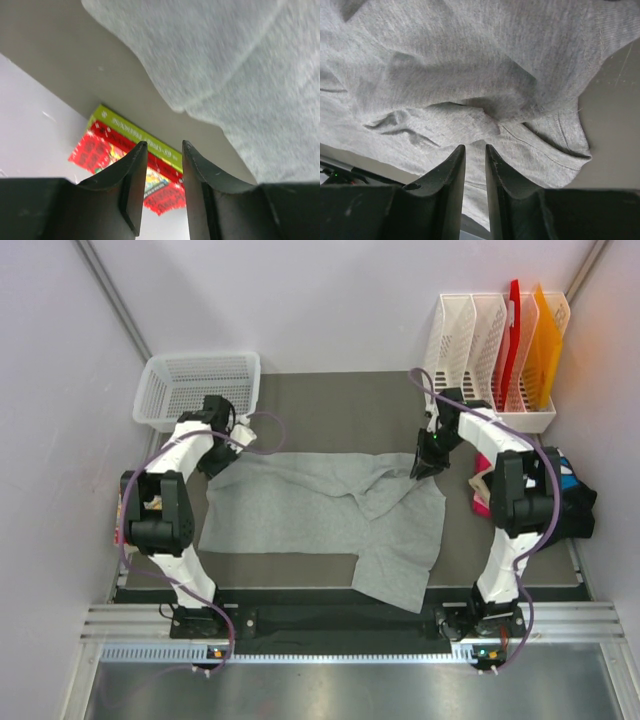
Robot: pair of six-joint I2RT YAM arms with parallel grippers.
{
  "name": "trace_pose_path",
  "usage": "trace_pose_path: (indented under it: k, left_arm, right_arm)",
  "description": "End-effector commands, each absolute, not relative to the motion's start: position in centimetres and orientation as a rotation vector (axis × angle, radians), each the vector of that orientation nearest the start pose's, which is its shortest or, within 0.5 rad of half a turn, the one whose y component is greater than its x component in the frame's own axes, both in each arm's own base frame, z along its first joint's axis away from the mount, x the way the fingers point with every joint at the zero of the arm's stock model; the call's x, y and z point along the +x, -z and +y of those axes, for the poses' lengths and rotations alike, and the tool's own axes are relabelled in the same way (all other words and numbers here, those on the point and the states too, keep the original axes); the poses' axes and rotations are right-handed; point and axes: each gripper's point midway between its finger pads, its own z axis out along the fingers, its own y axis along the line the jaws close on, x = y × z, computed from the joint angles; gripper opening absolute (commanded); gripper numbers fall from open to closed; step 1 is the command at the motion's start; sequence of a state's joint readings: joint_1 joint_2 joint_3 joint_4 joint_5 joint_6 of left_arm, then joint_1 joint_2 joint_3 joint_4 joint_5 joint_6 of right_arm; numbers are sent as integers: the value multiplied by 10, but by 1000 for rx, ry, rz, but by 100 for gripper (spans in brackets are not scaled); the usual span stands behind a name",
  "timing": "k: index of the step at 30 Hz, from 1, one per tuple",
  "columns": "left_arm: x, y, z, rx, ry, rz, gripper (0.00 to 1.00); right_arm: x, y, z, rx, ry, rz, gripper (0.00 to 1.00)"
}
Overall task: Fold and stack the t-shirts
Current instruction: Fold the tshirt
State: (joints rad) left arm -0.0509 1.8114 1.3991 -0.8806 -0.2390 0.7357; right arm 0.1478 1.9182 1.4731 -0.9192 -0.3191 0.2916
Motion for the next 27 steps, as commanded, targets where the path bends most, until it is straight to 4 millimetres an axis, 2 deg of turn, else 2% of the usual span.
trace_pose_path:
  k: [1, 5, 6, 8, 9, 11, 12, 15, 19, 27]
  left_arm:
    - [351, -109, 58, 1083, -496, 2718, 40]
    - [352, -117, 51, 1063, -439, 2724, 41]
    - [360, -125, 47, 1044, -423, 2705, 41]
    - [366, -126, 41, 1044, -386, 2717, 41]
    - [378, -136, 35, 1023, -370, 2683, 41]
    - [389, -135, 24, 1042, -355, 2678, 41]
    - [398, -143, 20, 1031, -357, 2652, 41]
    - [413, -137, 1, 1071, -335, 2624, 41]
    - [425, -113, -15, 1113, -310, 2633, 40]
    - [434, -82, -20, 1124, -275, 2684, 37]
  right_arm:
    - [359, -76, 127, 124, -586, 2905, 24]
    - [354, -64, 125, 122, -580, 2927, 23]
    - [354, -63, 125, 118, -575, 2927, 23]
    - [355, -56, 123, 114, -555, 2936, 23]
    - [356, -55, 122, 119, -553, 2936, 22]
    - [360, -52, 122, 121, -551, 2932, 22]
    - [362, -52, 122, 120, -551, 2929, 22]
    - [369, -52, 120, 111, -535, 2921, 22]
    - [372, -49, 115, 121, -522, 2928, 24]
    - [370, -59, 113, 128, -542, 2904, 35]
